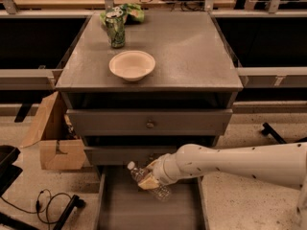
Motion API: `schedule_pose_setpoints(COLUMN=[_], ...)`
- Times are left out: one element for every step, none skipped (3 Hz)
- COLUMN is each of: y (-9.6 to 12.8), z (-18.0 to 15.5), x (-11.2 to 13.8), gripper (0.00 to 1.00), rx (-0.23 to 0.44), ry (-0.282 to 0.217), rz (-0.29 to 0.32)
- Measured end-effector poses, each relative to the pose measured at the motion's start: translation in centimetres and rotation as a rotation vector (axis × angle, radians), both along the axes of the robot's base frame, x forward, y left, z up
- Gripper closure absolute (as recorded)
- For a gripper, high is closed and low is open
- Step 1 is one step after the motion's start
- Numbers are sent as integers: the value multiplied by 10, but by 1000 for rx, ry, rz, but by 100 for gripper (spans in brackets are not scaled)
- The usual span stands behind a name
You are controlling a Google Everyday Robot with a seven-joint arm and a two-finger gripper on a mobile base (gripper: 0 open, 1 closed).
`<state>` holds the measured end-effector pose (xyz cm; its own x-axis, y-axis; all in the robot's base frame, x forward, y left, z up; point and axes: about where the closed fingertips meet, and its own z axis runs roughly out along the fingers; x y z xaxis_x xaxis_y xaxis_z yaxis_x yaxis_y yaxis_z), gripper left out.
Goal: Place water bottle into bottom drawer
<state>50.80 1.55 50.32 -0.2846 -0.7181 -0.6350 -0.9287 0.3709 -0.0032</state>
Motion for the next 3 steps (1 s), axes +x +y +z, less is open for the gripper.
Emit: schedule_pose_setpoints(y=[-33, -61, -70], z=[-59, -137, -191], x=[16, 26, 33], gripper=[100, 100, 100], rx=[-8, -21, -77], ry=[6, 30, 83], rz=[-21, -43, -41])
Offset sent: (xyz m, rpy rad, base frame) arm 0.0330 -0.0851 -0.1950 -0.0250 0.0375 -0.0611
